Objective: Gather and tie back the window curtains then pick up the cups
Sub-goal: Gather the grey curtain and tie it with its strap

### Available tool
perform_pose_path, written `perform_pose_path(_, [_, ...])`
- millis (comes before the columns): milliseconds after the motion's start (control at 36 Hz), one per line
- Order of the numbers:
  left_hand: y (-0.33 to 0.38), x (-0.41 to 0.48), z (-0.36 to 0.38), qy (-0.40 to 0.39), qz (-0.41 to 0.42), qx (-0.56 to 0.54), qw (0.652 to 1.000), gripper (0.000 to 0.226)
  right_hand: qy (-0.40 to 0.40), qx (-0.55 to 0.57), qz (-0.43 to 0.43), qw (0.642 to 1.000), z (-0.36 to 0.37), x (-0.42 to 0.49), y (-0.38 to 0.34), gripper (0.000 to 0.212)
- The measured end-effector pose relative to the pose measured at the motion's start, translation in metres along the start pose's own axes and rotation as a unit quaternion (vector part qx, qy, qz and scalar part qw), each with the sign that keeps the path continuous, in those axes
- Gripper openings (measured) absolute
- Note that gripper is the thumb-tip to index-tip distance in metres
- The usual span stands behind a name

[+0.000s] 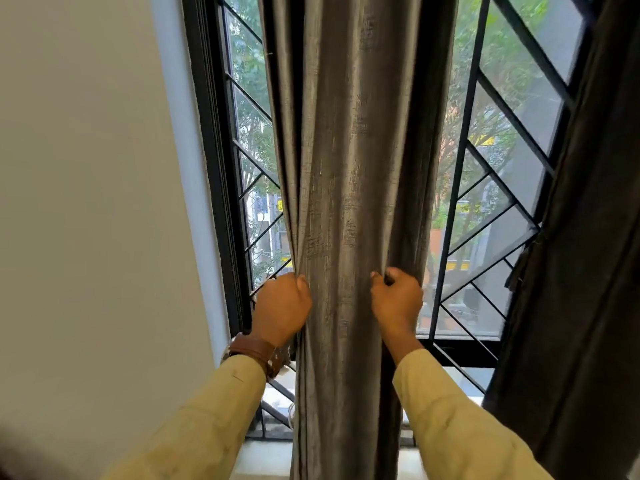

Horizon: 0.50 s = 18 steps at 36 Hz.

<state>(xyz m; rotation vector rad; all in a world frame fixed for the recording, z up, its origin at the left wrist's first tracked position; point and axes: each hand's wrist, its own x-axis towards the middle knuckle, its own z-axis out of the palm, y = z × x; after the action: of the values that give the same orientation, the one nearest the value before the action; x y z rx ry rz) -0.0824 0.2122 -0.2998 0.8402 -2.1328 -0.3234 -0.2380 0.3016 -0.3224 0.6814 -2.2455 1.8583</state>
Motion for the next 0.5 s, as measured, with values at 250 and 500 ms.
perform_pose_path(250, [0.015, 0.003, 0.013, -0.006, -0.004, 0.038, 0.999, 0.038, -0.032, -0.025, -0.083, 0.996, 0.019, -0.026, 0.003, 0.041])
perform_pose_path(500, [0.016, 0.007, 0.015, -0.014, -0.023, 0.051, 0.998, 0.039, -0.052, 0.005, -0.128, 0.99, 0.031, -0.039, 0.002, 0.028])
